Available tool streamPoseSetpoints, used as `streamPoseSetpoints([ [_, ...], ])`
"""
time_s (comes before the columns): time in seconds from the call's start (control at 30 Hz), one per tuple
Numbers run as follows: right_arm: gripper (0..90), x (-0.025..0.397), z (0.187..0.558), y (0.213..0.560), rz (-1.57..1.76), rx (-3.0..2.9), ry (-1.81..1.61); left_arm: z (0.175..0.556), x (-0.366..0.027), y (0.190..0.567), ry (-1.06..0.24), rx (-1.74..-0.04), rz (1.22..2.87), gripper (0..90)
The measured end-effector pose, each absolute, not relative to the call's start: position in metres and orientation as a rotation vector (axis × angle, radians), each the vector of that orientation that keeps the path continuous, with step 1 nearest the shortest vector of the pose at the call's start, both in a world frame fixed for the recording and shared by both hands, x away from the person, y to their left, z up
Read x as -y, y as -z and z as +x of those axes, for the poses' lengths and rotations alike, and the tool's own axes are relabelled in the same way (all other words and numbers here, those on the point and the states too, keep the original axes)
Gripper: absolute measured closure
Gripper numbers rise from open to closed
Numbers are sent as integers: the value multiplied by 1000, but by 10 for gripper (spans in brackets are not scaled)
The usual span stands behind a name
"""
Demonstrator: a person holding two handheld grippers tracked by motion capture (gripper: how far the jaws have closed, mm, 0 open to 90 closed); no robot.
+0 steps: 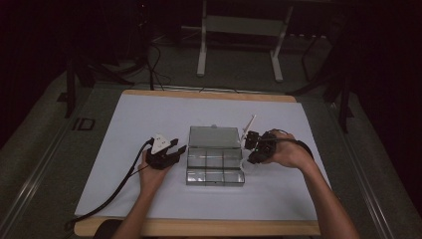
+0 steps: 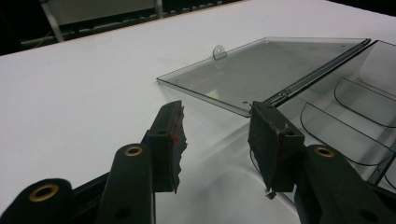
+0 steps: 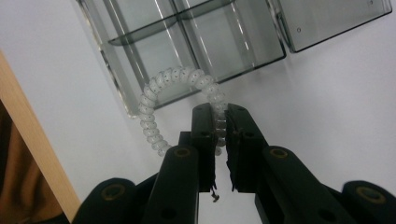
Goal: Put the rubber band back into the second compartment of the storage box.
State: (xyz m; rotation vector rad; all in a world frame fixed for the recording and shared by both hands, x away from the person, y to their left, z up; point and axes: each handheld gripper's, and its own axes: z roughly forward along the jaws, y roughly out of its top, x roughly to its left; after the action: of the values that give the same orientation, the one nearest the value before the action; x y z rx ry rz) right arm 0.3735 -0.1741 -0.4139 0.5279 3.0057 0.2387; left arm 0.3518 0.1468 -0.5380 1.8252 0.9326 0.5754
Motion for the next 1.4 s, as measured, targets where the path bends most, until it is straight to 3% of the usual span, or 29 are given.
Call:
streamPoseSetpoints([
  [1.4, 824, 137, 389, 414, 489, -3020, -260, 352, -147, 538, -574, -930, 1828, 557],
])
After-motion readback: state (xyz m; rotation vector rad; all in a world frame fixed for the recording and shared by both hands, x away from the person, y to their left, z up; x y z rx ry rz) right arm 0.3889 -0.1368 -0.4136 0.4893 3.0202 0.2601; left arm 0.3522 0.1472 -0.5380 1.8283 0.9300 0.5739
